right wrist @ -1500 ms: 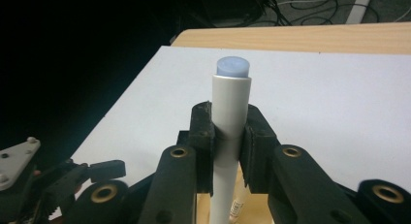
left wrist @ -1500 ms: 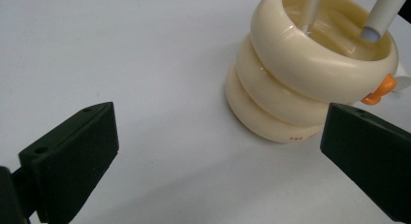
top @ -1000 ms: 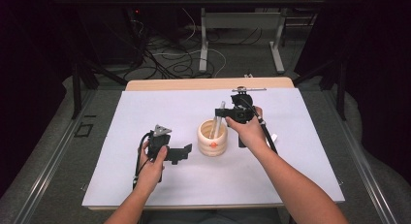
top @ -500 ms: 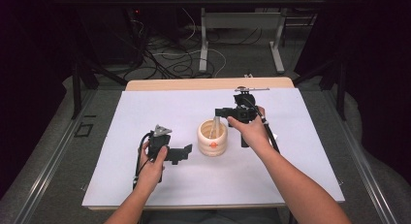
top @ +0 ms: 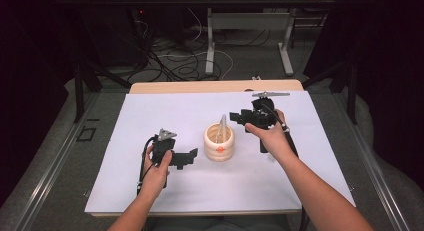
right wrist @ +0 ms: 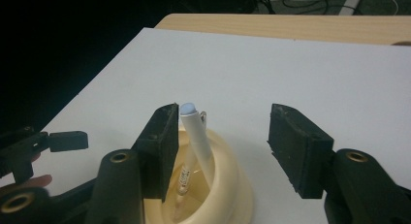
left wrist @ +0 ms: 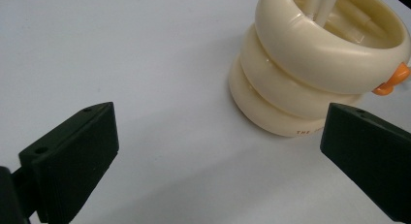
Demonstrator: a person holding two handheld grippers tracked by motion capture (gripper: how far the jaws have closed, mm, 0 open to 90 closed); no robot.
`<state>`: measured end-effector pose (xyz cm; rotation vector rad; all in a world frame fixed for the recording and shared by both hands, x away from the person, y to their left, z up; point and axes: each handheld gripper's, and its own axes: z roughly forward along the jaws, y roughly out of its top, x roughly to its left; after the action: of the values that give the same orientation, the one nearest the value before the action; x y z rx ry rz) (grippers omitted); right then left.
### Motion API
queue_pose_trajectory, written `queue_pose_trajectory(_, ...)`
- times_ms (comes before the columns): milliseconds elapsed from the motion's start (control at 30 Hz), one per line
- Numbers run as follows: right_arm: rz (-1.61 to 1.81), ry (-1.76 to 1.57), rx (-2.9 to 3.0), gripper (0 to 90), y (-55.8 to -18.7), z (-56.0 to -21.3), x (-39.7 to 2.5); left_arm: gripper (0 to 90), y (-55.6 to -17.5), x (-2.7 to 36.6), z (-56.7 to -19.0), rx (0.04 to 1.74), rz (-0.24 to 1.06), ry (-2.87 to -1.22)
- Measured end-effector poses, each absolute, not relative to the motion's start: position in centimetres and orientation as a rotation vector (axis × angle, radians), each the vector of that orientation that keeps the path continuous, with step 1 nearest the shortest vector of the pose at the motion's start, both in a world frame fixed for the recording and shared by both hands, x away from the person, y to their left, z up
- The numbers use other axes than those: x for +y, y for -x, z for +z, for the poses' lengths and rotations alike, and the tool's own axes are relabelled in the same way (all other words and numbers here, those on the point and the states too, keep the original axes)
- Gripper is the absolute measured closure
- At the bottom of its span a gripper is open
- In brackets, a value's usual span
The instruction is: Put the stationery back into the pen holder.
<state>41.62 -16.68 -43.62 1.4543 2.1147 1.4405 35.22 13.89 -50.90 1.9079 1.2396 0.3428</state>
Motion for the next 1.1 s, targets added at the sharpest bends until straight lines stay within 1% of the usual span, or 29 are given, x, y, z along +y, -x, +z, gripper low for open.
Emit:
queue_pose_trajectory(300, 1.414, -1.391, 2.085, 37.4, -41.3, -43.8, -19.2, 0.2, -35.3, 13.9, -50.9, 1.243, 0.344, -1.904)
queue_pose_trajectory(500, 1.355, -1.400, 2.082, 35.9, -41.5, -44.6, -20.7, 0.2, -35.3, 14.0, -51.0, 1.250, 0.338, -1.893)
queue_pose_trajectory(633, 1.314, -1.388, 2.080, 36.6, -41.8, -44.8, -21.7, 0.2, -35.3, 14.0, -51.0, 1.255, 0.333, -1.890)
queue_pose_trajectory(733, 1.259, -1.380, 2.091, 39.3, -42.1, -45.1, -22.4, 0.2, -35.3, 14.1, -50.9, 1.254, 0.335, -1.892)
queue_pose_trajectory(800, 1.222, -1.397, 2.086, 44.1, -42.3, -45.4, -23.0, 0.2, -35.3, 14.1, -50.9, 1.255, 0.336, -1.891)
queue_pose_trajectory(900, 1.227, -1.448, 2.084, 54.9, -42.6, -45.8, -23.9, 0.2, -35.3, 14.1, -50.9, 1.258, 0.335, -1.887)
queue_pose_trajectory(1100, 1.158, -1.497, 2.094, 65.2, -43.0, -46.5, -25.3, 0.2, -35.4, 14.2, -50.9, 1.255, 0.346, -1.890)
